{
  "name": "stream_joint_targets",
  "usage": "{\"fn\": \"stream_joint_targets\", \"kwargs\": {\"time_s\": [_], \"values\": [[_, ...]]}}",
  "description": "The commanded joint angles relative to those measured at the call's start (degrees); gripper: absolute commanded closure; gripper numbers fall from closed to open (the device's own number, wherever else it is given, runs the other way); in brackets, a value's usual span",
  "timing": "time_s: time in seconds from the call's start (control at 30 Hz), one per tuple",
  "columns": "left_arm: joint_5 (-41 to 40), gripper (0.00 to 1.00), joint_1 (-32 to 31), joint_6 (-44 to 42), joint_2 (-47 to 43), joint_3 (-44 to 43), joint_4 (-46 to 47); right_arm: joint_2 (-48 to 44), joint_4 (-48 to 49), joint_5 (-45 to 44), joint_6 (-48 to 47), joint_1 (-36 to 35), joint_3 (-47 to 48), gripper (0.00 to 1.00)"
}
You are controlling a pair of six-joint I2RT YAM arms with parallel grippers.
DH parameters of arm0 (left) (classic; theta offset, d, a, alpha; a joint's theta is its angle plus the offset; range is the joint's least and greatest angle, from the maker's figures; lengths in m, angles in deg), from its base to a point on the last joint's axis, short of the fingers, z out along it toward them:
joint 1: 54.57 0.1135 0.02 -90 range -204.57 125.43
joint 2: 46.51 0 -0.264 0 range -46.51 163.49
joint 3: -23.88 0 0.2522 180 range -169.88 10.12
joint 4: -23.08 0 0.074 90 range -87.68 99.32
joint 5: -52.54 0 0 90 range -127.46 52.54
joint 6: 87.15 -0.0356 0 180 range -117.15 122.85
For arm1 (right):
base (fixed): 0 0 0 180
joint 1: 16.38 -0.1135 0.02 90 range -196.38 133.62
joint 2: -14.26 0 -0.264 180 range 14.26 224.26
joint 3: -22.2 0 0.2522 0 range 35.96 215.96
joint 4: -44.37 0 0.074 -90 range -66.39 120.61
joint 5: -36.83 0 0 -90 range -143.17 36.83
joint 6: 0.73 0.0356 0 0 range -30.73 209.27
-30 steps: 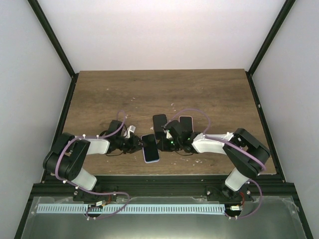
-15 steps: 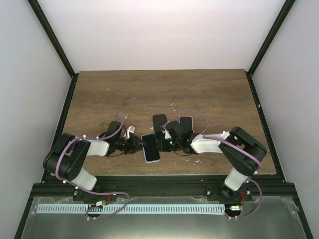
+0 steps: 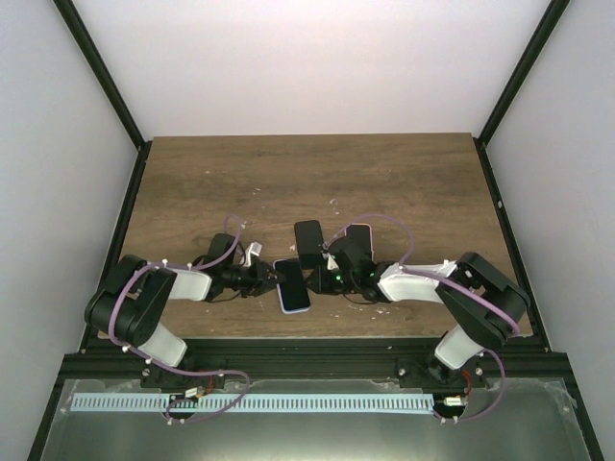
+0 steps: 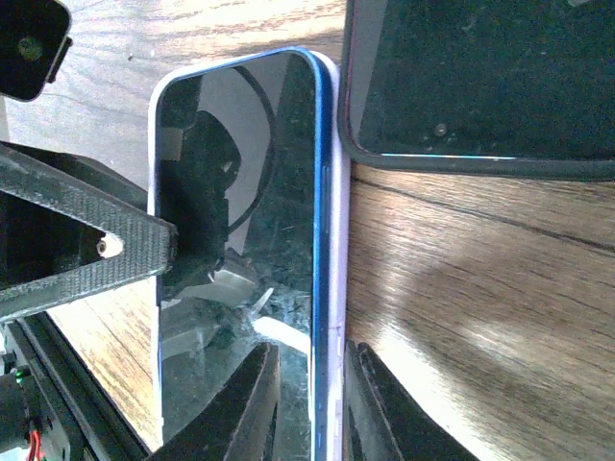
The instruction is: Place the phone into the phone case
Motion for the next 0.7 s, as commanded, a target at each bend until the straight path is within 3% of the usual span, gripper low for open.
{"fn": "stream_joint_targets", "kwargs": {"time_s": [0.0,0.5,0.67], "values": [[1.6,0.70,-0.6,-0.1,0.6,-0.6,3.8,0.3,0.2,-0.1,-0.4,0.5,-0.6,0.80],[2.1,0.71,-2.2,0.8,1.6,-1.2,5.3,8.0,10.7,9.9,-0.2,0.5,-1.3,0.98],[2.6,0.80,-2.9,1.2,1.4,-1.5,5.9,7.5,11.3,9.9,-0.2,0.5,-2.5,0.98]]}}
